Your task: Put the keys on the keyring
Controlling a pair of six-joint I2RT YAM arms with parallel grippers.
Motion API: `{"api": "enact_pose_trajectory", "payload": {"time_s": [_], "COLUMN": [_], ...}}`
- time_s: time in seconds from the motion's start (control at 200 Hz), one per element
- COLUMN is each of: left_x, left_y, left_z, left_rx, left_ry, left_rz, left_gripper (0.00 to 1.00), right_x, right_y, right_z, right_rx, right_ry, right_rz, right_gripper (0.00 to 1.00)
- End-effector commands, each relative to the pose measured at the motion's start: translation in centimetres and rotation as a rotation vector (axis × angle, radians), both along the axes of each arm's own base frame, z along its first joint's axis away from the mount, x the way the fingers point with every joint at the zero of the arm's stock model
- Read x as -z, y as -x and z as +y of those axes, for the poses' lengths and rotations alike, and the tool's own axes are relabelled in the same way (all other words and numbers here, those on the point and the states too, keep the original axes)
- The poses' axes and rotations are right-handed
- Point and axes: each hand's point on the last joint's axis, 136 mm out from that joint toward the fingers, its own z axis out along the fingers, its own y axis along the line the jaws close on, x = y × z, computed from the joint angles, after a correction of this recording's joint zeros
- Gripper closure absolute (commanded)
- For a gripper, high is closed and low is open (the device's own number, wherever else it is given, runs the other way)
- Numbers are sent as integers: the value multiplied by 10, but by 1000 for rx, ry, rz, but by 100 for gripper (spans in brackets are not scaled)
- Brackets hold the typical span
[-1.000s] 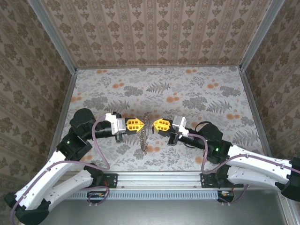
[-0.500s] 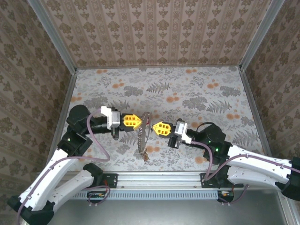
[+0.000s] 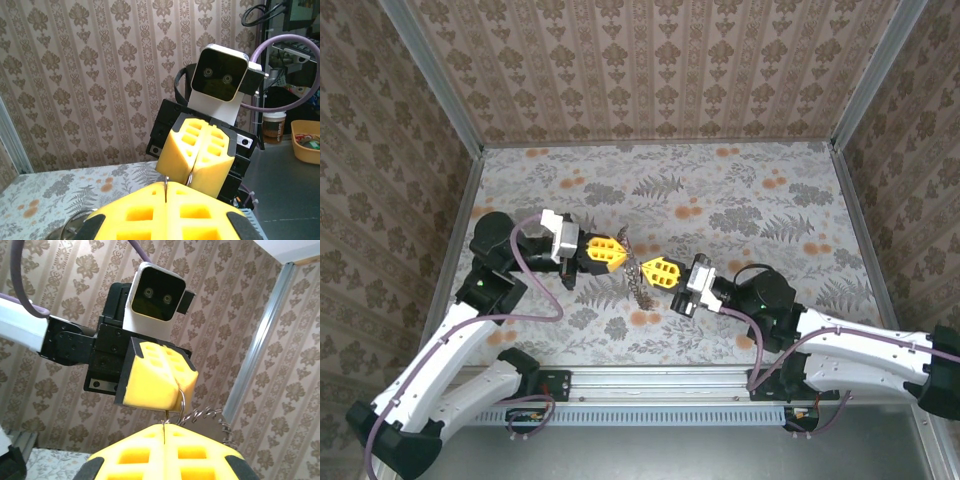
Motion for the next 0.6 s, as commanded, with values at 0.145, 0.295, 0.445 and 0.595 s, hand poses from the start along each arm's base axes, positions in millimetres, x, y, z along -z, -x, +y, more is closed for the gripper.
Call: {"api": "enact_pose_trajectory", "payload": {"time_s": [0.145,0.295,0.445,0.595], "left_x": [-15,-13,-12,-12], "left_y": [10,10,10,10], "left_z": [7,8,9,9], "left_rx": [29,28,27,24], "left_ry": [46,44,47,49], "left_rz": [-56,-56,-58,-60], "left_gripper": [100,100,100,100], "right_x": [-17,-23,-31,-32], "right_y": [-7,-7,-4,-2], "right_z": [-6,-8,-10,-8], "right_rx": [101,108,98,77], "right_ry": [-61,-83,-98,-104], "right_rz": [-53,-58,-65,-52], "right_gripper": [100,100,100,100]}}
